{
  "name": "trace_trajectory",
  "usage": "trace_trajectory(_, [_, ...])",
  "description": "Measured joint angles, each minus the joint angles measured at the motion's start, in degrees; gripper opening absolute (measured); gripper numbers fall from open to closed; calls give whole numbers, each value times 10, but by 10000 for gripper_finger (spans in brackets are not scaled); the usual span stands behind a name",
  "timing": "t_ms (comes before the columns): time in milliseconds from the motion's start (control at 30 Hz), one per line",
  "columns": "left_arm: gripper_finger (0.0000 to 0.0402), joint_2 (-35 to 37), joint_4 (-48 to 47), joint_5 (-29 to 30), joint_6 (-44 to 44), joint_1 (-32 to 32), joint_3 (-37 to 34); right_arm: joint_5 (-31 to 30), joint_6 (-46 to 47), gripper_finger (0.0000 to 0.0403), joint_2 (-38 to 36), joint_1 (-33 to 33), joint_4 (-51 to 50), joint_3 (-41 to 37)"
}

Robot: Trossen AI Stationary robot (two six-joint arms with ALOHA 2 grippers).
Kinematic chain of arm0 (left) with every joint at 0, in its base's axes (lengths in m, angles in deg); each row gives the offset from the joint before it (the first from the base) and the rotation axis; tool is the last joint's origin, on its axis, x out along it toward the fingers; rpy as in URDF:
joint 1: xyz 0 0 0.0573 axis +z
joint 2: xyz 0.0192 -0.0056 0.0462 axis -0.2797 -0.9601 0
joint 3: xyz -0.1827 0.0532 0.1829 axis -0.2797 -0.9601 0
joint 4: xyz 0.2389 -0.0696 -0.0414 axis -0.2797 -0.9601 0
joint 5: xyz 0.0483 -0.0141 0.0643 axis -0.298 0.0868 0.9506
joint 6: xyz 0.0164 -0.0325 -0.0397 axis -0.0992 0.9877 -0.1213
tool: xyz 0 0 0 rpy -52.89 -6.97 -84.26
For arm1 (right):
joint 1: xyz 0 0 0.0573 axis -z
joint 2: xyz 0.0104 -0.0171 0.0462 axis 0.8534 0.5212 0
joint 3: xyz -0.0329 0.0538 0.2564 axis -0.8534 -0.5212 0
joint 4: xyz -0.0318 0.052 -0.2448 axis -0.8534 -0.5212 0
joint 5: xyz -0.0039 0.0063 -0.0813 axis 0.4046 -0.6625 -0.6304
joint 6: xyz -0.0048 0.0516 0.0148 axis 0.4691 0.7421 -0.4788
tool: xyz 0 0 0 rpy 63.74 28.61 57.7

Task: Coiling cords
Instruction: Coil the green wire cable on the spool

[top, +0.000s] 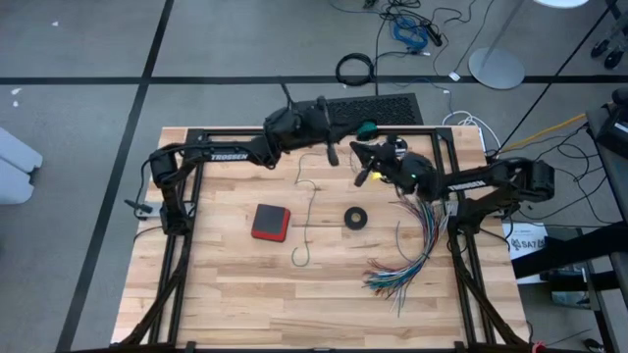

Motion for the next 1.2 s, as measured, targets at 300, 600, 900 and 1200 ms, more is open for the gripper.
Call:
trace_trajectory(300, [0, -8, -39, 88, -183, -34, -11, -1, 21, 1, 0, -20, -205, 102])
trace_trajectory(600, [0, -8, -32, 105, -281, -34, -44, -45, 62, 0, 0, -48, -209, 103])
trace_trajectory(900, [0, -8, -22, 107, -384, -35, -78, -61, 108, 0, 0, -64, -223, 103])
trace_trajectory(1200, [0, -8, -4, 108, -492, -33, -111, -76, 142, 0, -18, -85, -241, 103])
